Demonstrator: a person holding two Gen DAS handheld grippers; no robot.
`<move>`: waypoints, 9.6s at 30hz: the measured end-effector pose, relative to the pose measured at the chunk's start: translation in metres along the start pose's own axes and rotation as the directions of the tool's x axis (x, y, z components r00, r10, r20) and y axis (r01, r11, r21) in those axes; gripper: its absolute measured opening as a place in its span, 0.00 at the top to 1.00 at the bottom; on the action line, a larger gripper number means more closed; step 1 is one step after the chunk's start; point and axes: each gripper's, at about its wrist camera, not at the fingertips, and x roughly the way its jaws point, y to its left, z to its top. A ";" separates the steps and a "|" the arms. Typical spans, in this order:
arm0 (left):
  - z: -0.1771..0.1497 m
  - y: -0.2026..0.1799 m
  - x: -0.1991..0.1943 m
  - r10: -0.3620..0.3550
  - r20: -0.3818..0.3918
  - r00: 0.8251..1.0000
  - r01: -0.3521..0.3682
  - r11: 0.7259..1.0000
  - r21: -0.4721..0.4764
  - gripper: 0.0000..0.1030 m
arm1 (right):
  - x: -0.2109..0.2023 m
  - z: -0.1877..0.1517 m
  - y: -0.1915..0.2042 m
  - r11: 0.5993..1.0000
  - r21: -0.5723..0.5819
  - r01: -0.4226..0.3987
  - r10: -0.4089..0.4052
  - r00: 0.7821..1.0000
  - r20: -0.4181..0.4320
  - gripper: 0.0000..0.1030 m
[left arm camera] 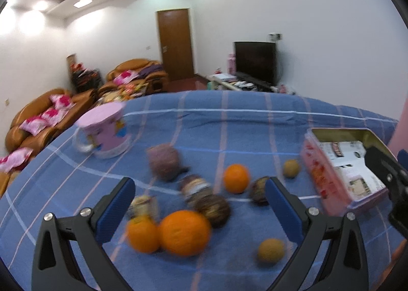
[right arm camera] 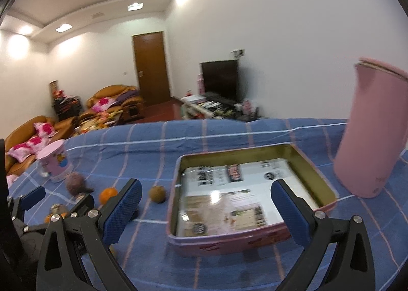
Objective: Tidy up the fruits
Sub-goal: 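Grasp a large orange with the left gripper while the right gripper grasps a small yellow-brown fruit, then carry both fruits over the pink tin and open both grippers to drop them, then withdraw both open grippers from the tin back toward the loose fruits, then grasp a dark brown round fruit with the right gripper while the left grasps a small yellow-brown fruit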
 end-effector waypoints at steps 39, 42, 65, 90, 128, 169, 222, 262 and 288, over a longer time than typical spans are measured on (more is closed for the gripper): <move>-0.031 0.085 0.039 -0.116 -0.298 0.948 0.072 0.985 -0.156 0.51 | 0.043 -0.045 0.081 0.907 -0.142 -0.396 0.303 0.848 -0.434 0.73; -0.031 0.083 0.039 -0.108 -0.295 0.949 0.067 0.987 -0.145 0.62 | 0.038 -0.040 0.076 0.910 -0.120 -0.397 0.320 0.856 -0.407 0.73; 0.007 -0.008 -0.020 -0.271 -0.015 0.963 0.271 0.963 -0.003 0.62 | 0.000 0.026 -0.023 0.973 -0.018 -0.229 0.226 0.967 -0.122 0.73; 0.025 -0.175 -0.006 -0.411 -0.120 0.904 0.425 0.893 0.145 0.62 | 0.024 0.024 -0.126 1.000 0.003 -0.031 0.032 0.986 -0.164 0.73; 0.010 -0.192 -0.006 -0.267 -0.041 0.963 0.268 0.930 0.249 0.21 | 0.022 0.021 -0.133 0.992 0.086 -0.091 0.101 0.988 -0.120 0.47; 0.010 -0.131 -0.019 -0.178 0.075 0.981 0.156 0.961 0.229 0.00 | 0.002 0.010 -0.117 0.998 -0.016 0.066 -0.065 0.996 0.058 0.27; 0.039 0.085 0.043 0.091 -0.028 0.996 -0.093 0.988 -0.126 0.00 | 0.043 -0.011 0.062 0.959 -0.213 -0.189 0.151 0.972 -0.183 0.28; 0.040 0.066 0.032 0.008 0.034 0.999 -0.007 0.999 -0.052 0.00 | 0.080 -0.014 0.094 0.926 -0.245 -0.286 0.192 0.918 -0.346 0.58; 0.031 -0.110 0.078 -0.368 -0.301 0.879 0.472 0.756 0.454 0.45 | 0.017 0.026 -0.037 0.994 -0.080 -0.081 0.073 0.992 -0.105 0.58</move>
